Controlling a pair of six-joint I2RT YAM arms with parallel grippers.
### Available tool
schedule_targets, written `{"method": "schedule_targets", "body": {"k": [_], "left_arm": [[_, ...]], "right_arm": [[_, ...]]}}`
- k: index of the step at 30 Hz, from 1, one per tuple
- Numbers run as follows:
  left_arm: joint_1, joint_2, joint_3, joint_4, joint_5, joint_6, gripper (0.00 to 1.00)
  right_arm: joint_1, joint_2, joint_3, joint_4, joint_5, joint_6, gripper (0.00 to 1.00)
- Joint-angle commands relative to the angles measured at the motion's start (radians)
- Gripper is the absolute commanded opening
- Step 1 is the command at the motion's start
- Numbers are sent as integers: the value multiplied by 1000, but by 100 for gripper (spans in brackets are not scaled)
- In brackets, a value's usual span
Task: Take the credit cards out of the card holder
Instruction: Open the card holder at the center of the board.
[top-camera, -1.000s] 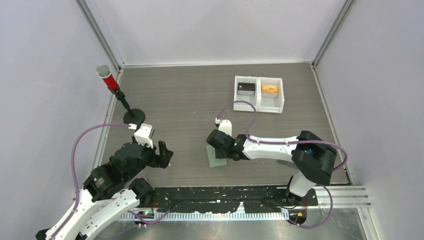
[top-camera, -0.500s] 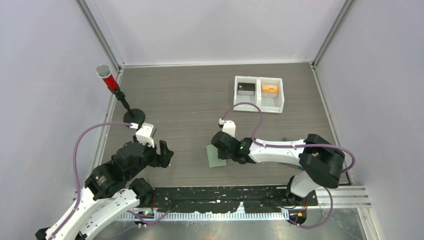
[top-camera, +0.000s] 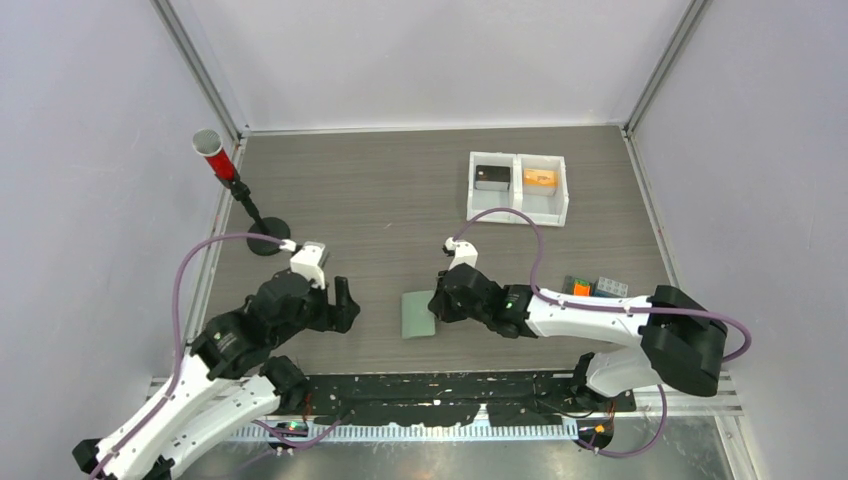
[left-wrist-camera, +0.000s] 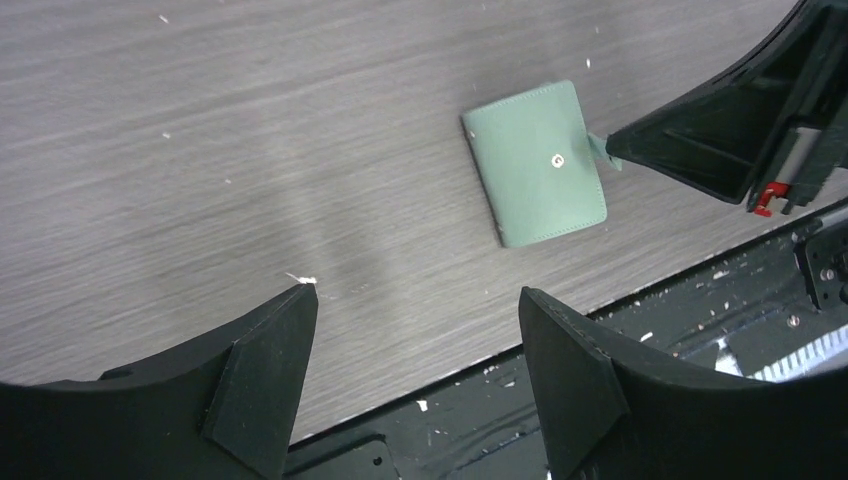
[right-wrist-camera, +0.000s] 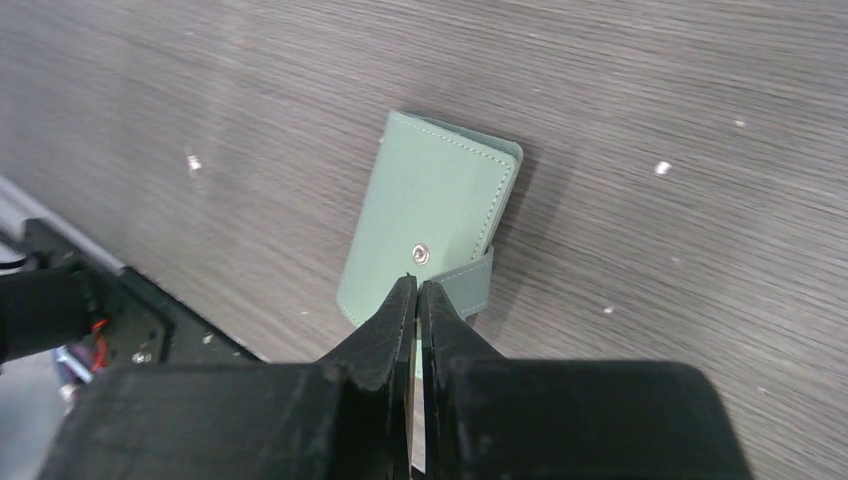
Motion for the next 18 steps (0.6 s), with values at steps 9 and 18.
{"method": "schedule_targets", "body": {"k": [9,18], "left_arm": [[2,254,-73,238,127,-137,74],[2,335,-95,361,255,-168,73]], "right_arm": [[7,-127,-41,227,-171,-22,5],[7,-216,-88,256,-190,-11,5]]}}
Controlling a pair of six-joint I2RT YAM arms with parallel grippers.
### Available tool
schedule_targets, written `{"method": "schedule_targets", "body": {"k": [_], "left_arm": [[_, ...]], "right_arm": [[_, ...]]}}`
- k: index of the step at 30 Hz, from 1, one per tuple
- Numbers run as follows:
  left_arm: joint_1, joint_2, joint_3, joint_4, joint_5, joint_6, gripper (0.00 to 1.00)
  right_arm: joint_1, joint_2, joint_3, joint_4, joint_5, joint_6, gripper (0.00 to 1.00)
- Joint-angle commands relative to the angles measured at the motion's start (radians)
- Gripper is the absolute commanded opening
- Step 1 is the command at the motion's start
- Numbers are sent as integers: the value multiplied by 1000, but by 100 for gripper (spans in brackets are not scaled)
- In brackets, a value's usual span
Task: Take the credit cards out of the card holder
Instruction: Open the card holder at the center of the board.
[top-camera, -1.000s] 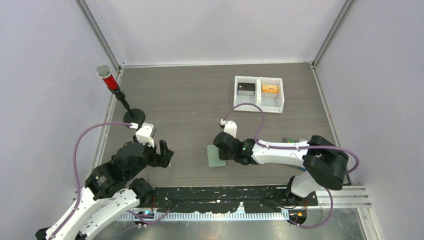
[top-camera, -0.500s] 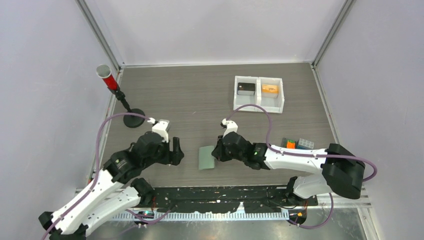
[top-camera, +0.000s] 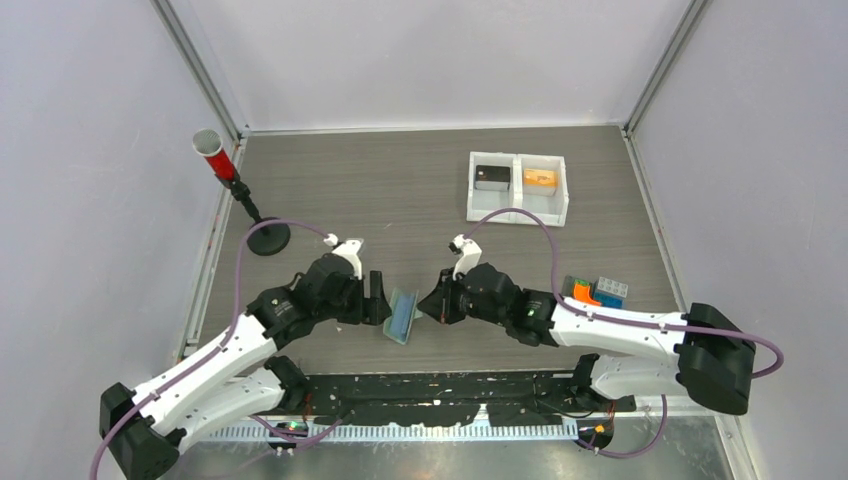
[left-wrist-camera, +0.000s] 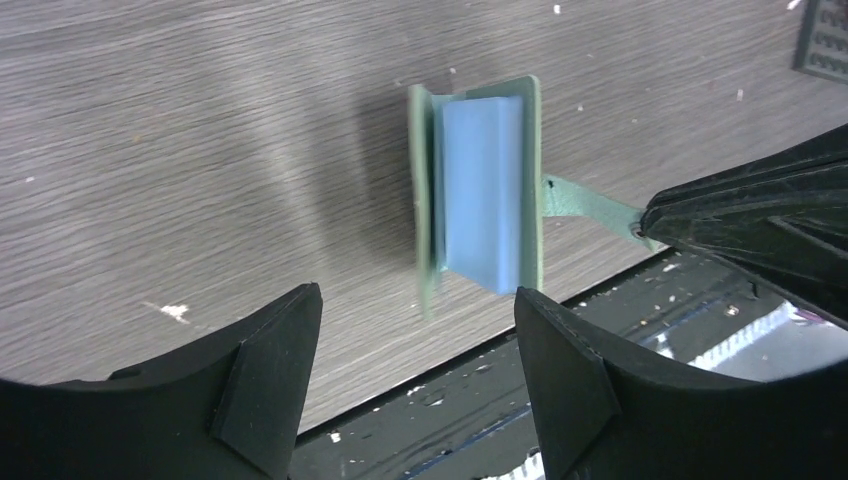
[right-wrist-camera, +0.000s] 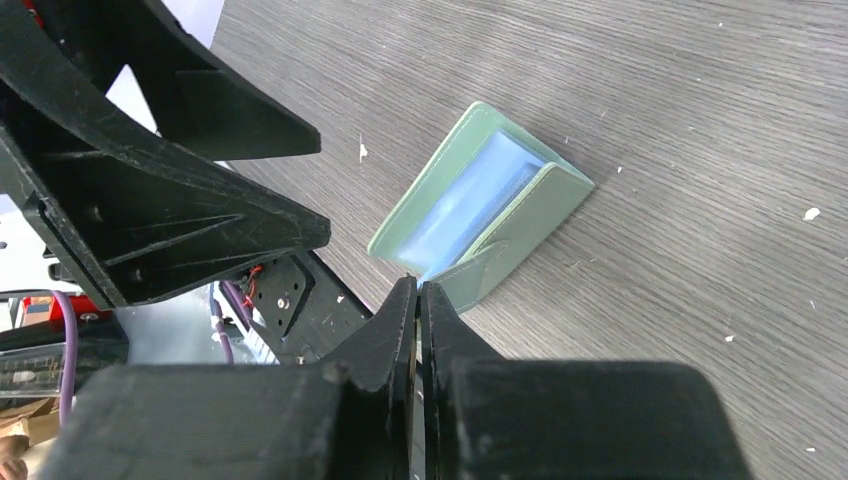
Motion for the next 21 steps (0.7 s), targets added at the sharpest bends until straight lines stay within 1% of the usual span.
{"method": "schedule_targets", "body": {"k": [1,8,11,14,16,19,21], "left_arm": [[2,16,-18,139,83,-33,73],[3,69,-27,178,74,-39,71],[3,96,-26,191,68,-37,69],[3,122,-34,210,72,-42,68],[3,140,-45,227,75,-46,68],[3,174,-57,247,83,-53,67],[3,198,-61,266,91,-57,66]], "right_arm": [[7,-55,-13,68,-2,-2,5],[6,-83,-43,-22,53,-33,5],[3,-121,-76,-113,135,-62,5],[-26,-152,-137,-178,215,-78,5],[-76,-166,-187,-178,202,-74,5],[-149,-174,-242,-156,121,-68,5],[-192,-177,-265,-153,100,-68,5]]}}
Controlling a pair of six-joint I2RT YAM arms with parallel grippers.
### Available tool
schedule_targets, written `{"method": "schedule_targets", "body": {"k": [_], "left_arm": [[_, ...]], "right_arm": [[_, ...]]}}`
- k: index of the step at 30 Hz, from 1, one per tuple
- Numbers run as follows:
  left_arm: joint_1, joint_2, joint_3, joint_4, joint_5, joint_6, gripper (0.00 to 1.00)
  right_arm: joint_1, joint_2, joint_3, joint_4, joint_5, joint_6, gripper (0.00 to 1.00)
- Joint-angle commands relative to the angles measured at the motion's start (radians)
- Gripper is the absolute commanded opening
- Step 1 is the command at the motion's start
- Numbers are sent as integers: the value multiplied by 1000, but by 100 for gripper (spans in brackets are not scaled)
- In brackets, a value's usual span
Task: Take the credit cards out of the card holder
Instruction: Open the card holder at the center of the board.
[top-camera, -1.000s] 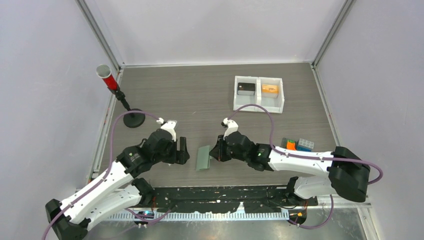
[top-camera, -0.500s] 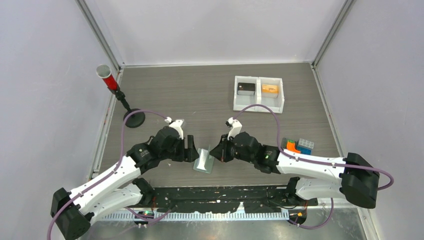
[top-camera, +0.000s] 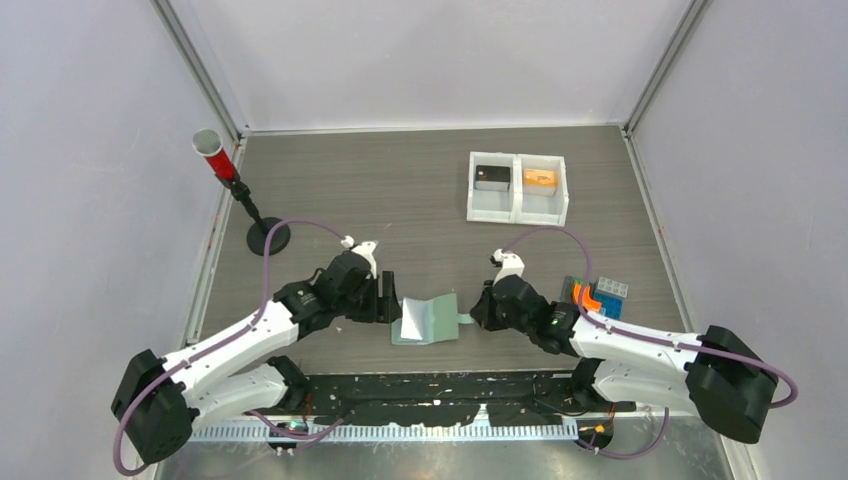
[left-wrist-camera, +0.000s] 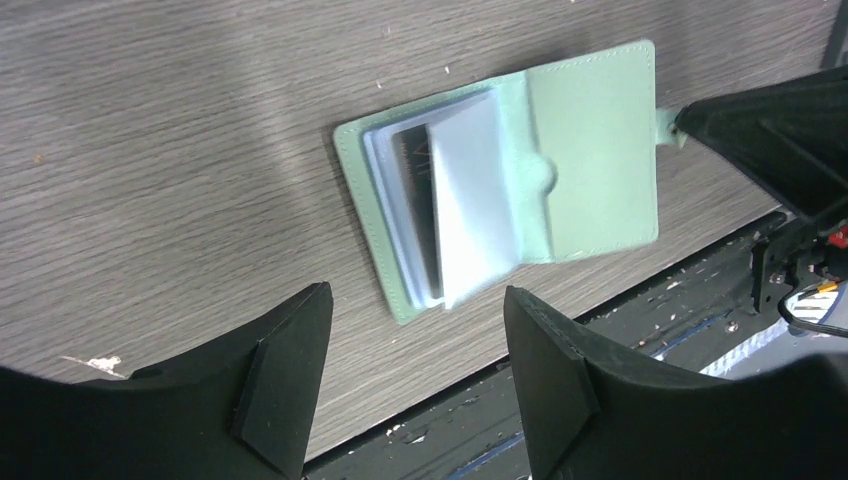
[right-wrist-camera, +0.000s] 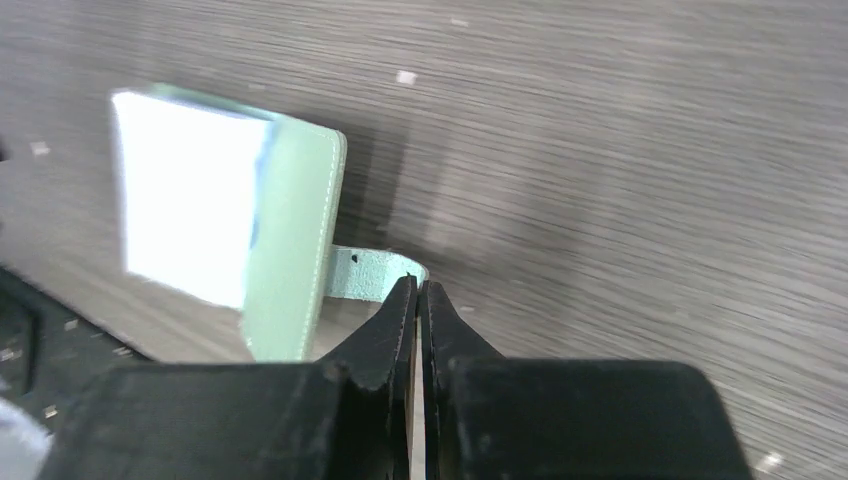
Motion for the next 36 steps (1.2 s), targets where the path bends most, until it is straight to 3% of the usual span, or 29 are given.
{"method": "schedule_targets", "body": {"k": [1,13,25,36], "left_arm": [[3,48,-12,89,29,-16,65],[22,183,32,111,7,-25,54],[25,298,80,187,149,7,34],[24,349,80,265,251,0,30]], "right_arm": [[-72,-22,-52,0,-34,-15,5],[-109,14,-50,-1,-46,-33,5],[-112,-23,-44,6,-85,-40,6],[-112,-46,-21,-16,-86,-39,7]]}}
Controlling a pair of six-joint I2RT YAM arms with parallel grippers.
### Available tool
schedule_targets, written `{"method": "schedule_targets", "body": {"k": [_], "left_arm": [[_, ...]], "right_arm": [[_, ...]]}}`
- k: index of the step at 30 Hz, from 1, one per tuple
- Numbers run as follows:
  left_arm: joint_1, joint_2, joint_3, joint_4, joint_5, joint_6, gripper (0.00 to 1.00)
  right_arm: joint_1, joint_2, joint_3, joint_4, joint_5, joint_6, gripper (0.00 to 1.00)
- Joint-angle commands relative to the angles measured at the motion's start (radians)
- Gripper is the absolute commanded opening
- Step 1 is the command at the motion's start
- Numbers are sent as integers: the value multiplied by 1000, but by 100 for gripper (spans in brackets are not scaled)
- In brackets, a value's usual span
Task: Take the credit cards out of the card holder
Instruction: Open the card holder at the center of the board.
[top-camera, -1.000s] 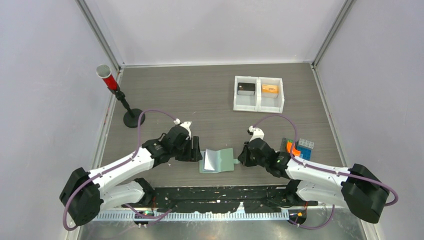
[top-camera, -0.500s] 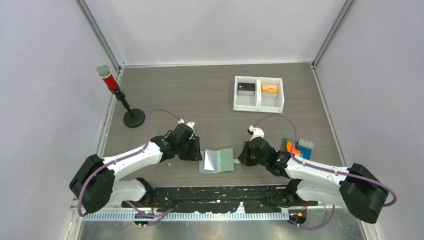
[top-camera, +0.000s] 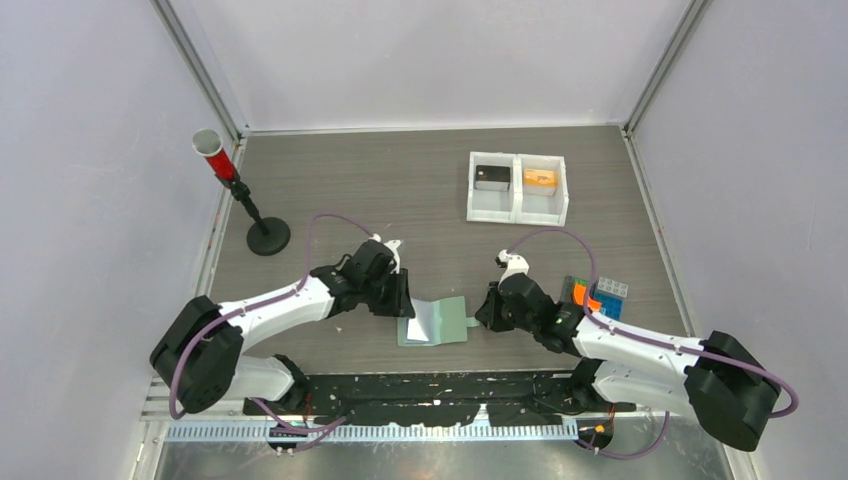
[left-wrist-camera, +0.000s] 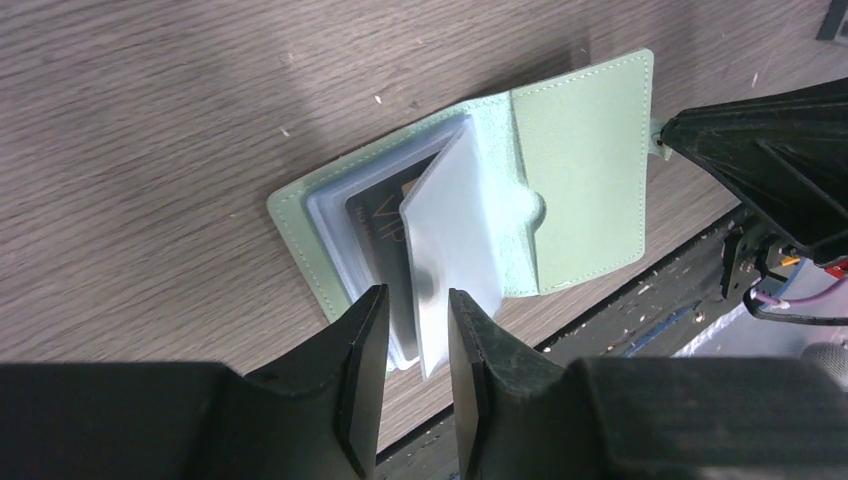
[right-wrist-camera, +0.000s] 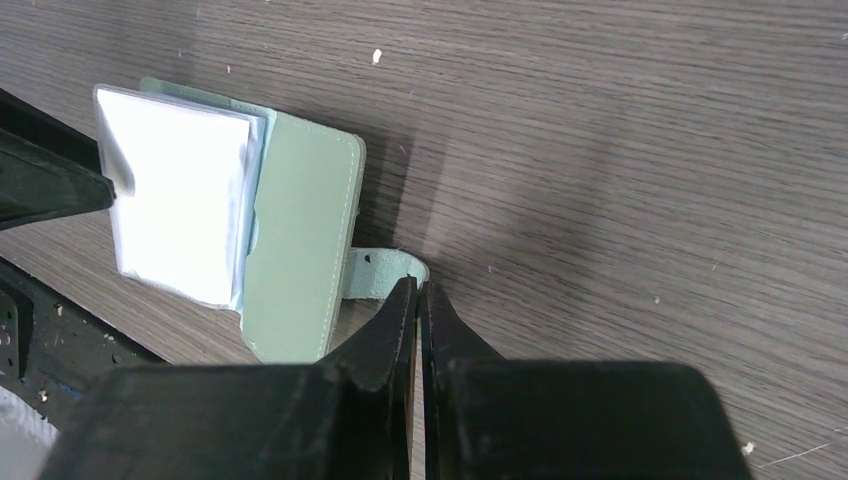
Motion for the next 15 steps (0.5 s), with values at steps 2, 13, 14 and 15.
{"method": "schedule_targets", "body": {"k": [2,13,14,15], "left_arm": [[1,12,17,124,112,-9,30],[-9,10,12,253,223,-41,34],[-11,19,11,272,239,-49,34],[-14,28,9,301,253,-61,34]], "right_arm": [[-5,-33,41,10,-1,-13,7],[-5,-73,88,-77,8,-24,31],[-5,-80,93,-87,9,-24,32],[-5,-99,102,-108,8,-24,35]]}}
